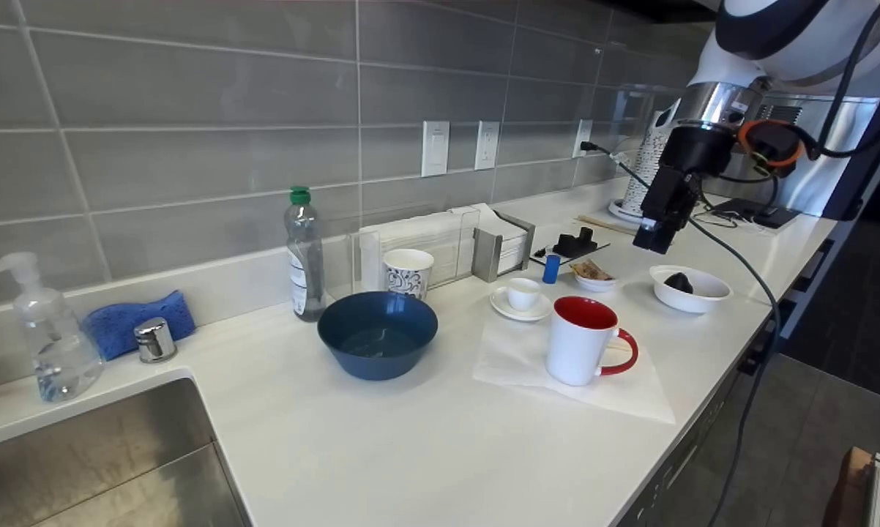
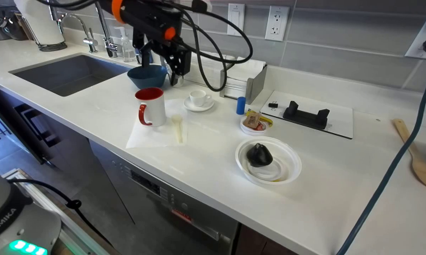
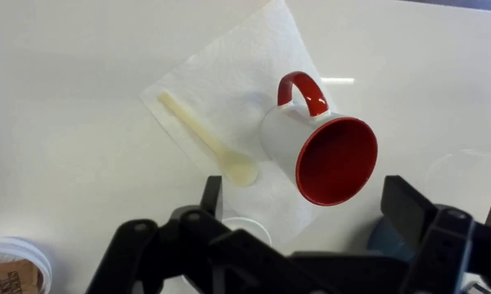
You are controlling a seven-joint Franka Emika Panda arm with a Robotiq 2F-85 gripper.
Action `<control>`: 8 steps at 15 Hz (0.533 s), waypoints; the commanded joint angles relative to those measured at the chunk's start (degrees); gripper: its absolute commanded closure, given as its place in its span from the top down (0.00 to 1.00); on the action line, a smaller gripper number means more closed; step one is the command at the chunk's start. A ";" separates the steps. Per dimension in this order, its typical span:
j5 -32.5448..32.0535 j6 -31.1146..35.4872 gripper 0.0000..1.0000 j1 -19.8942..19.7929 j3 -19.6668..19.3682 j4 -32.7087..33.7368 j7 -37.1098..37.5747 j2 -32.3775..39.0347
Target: Remove the mug from the plate and put it on the counter
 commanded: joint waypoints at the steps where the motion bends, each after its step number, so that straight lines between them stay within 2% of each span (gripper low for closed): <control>1: 4.88 -5.49 1.00 -2.20 0.80 7.35 4.51 7.98; 4: 7.50 -8.32 1.00 -3.75 1.63 12.45 9.68 13.79; 8: 6.89 -11.79 1.00 -5.57 4.11 19.99 20.76 21.64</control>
